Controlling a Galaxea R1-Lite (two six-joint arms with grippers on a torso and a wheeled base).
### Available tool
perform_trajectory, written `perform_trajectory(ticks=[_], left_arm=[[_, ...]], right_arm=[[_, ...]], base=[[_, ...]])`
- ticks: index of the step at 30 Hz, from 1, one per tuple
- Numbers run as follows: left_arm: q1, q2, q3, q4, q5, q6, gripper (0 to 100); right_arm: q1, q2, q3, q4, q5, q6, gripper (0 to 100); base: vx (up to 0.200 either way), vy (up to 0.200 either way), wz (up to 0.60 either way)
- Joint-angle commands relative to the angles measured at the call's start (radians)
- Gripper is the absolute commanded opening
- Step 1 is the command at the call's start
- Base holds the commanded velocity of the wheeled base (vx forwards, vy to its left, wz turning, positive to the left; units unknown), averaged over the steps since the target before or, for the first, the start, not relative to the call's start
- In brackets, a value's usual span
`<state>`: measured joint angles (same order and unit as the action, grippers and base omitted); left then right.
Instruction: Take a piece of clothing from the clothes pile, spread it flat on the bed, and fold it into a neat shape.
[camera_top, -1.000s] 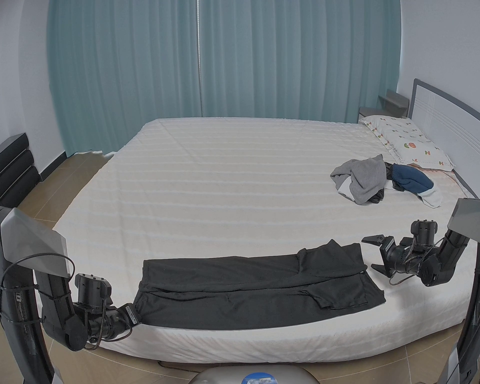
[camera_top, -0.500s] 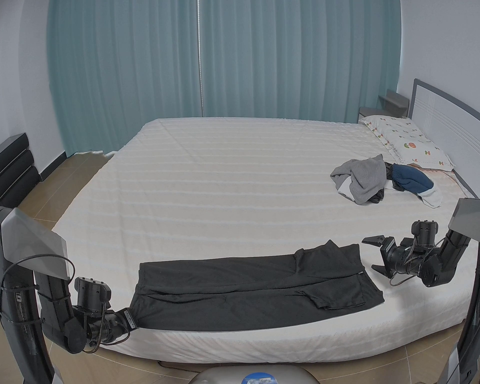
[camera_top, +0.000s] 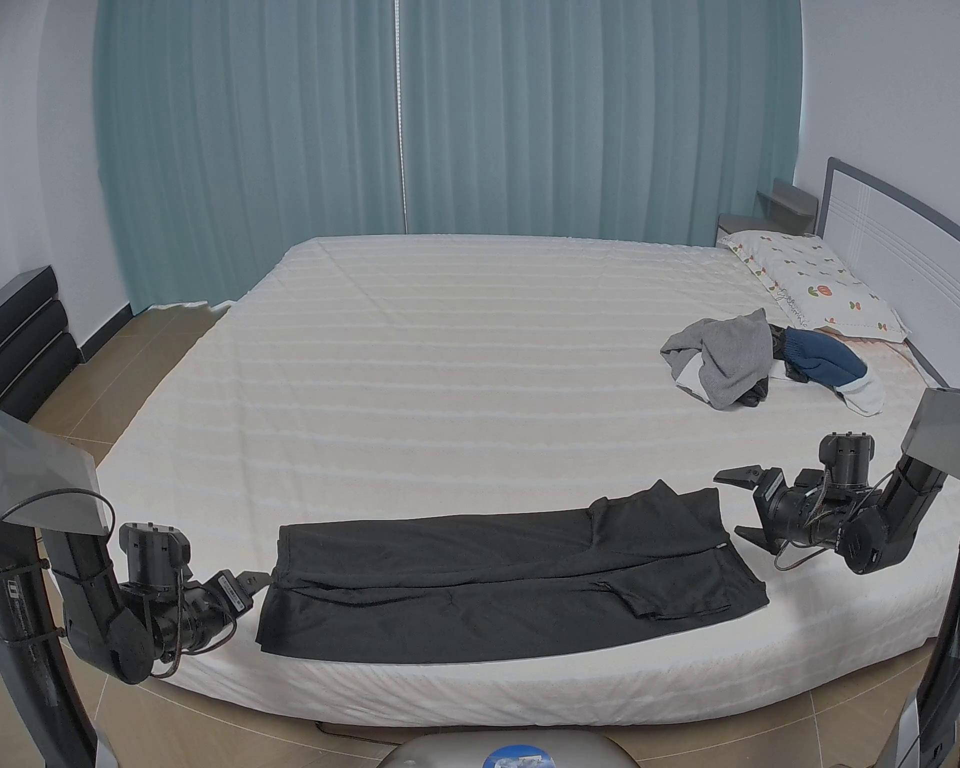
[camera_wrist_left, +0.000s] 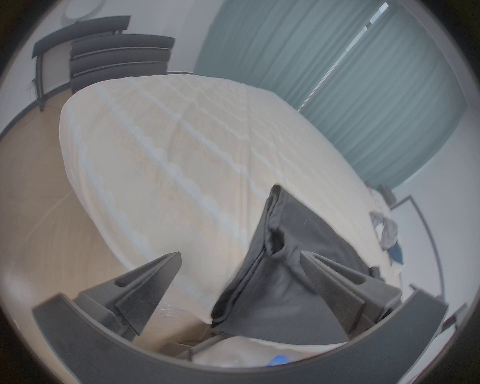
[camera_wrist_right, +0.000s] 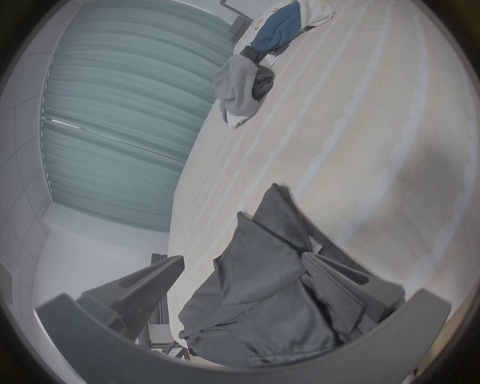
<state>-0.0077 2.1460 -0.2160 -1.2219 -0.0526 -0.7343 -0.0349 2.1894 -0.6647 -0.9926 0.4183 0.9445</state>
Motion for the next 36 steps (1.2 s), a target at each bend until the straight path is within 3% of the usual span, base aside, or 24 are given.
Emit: perform_trajectory(ticks=[1,5,14,29,30,36], left_arm=[[-0.034,-0.061,-0.045,-0.001,-0.030,-0.117,100],[-0.080,-0.028,-0.066,-0.001,-0.046,-0.134,100],[-0.153,-0.012,-0.086,0.013,-0.021,-0.191,100],[-0.152,0.071,-0.149,0.021,0.033,-0.191,100],[-0.150,0.075,-0.155,0.021,0.034,-0.191,0],[-0.141,0.066,-0.164,0.010,0.062,-0.200,0]], right_arm=[[0.070,-0.048,0.000,0.040,-0.047,0.025,100],[0.112,-0.054,0.004,0.052,-0.075,0.046,100],[0.118,-0.056,0.002,0.052,-0.081,0.054,100],[0.182,-0.076,0.014,0.054,-0.147,0.080,100],[0.191,-0.079,0.019,0.054,-0.154,0.080,100],[0.274,-0.111,0.037,0.083,-0.214,0.080,100]], base=[[0.000,0.000,0.00],[0.000,0.000,0.00],[0.000,0.000,0.00],[0.000,0.000,0.00],[0.000,0.000,0.00],[0.000,0.000,0.00]])
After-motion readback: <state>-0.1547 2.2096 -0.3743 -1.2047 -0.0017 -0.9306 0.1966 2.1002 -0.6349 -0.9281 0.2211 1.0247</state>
